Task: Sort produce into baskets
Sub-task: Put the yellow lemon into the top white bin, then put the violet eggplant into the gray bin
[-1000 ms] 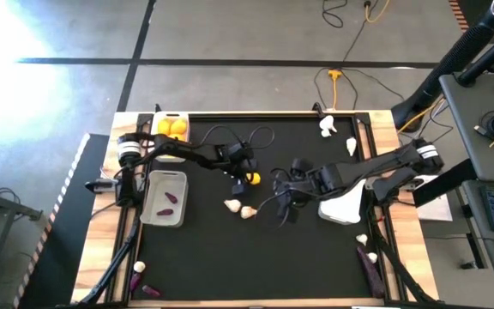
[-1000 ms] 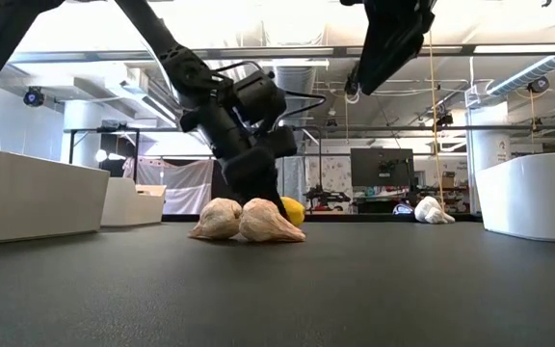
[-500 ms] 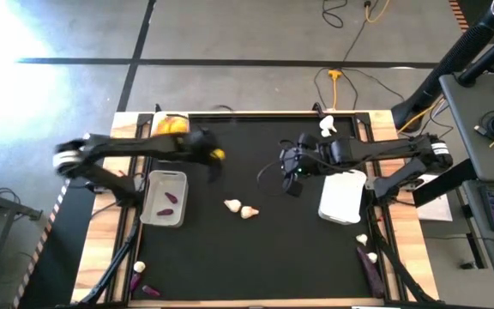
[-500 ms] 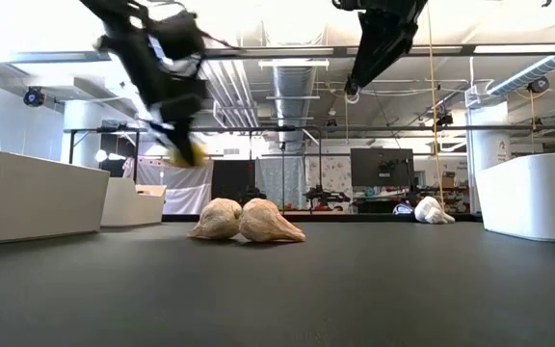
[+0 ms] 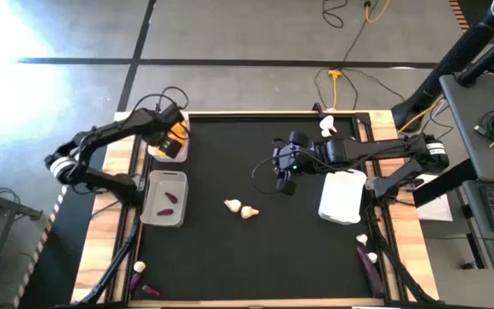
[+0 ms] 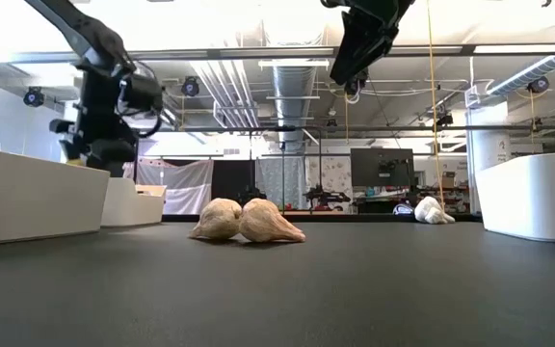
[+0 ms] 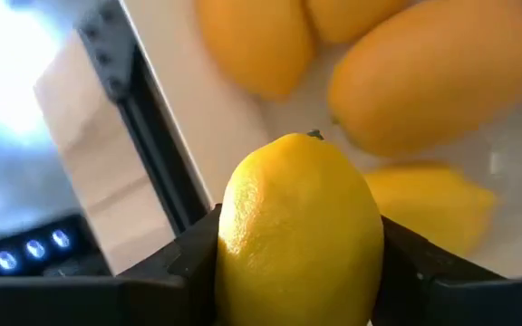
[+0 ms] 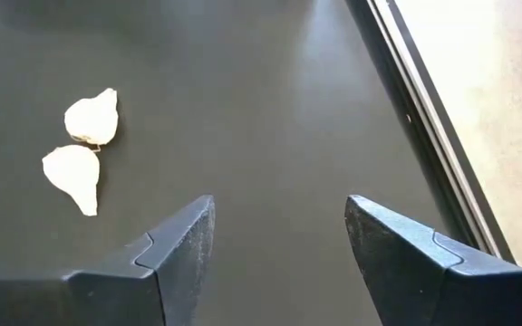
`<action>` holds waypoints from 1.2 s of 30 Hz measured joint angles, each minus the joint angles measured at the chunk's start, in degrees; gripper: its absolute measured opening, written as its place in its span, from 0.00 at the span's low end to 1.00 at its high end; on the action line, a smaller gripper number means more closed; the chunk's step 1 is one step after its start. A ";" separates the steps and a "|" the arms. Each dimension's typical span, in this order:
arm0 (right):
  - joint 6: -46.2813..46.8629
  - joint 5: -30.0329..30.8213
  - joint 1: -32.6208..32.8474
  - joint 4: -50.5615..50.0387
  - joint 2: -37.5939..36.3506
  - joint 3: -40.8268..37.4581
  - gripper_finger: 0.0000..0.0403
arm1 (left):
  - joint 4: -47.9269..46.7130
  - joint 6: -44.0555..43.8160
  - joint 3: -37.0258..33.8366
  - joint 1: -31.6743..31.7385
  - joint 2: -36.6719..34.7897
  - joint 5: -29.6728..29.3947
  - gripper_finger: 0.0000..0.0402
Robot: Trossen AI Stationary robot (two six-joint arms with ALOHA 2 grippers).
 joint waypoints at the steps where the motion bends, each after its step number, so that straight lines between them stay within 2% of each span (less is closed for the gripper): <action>1: 0.35 -0.01 0.00 -0.16 -0.08 0.01 0.61 | 0.02 0.02 0.05 0.22 0.82 0.03 0.45; 9: 0.86 -1.27 0.13 -0.60 -1.19 0.03 0.67 | -0.40 -1.69 1.35 -0.55 1.03 -0.56 0.79; 12: -0.90 -1.51 0.13 -0.51 -1.64 0.03 0.70 | -6.10 -3.01 3.73 -1.10 -1.23 0.64 0.83; 16: -5.50 -1.93 0.01 0.15 -1.93 0.03 0.72 | -12.39 -7.18 6.78 -6.88 -9.83 10.59 0.82; 20: -12.25 -3.23 -0.80 2.57 -1.93 0.03 0.73 | -13.79 -16.48 6.86 -22.23 -19.97 19.64 0.79; 22: -16.81 -3.84 -1.33 4.28 -1.93 0.03 0.73 | -13.66 -25.24 6.84 -33.34 -23.36 21.85 0.79; 25: -22.52 -6.75 -2.22 7.12 -1.93 0.03 0.73 | -13.03 -39.04 6.86 -52.77 -25.43 22.02 0.79; 29: -27.50 -9.82 -2.54 7.98 -1.93 0.03 0.72 | -11.04 -55.99 7.79 -78.57 -22.73 17.97 0.79; 31: -28.26 -10.34 -2.48 7.75 -1.93 0.03 0.72 | -9.49 -63.97 8.64 -88.76 -19.52 16.25 0.79; 33: -27.46 -10.58 -1.97 7.28 -1.94 0.03 0.73 | -8.53 -70.42 9.51 -95.99 -15.54 16.73 0.79; 36: -25.19 -10.49 -0.69 6.91 -2.02 0.03 0.73 | -7.15 -75.36 10.75 -101.69 -9.33 20.85 0.79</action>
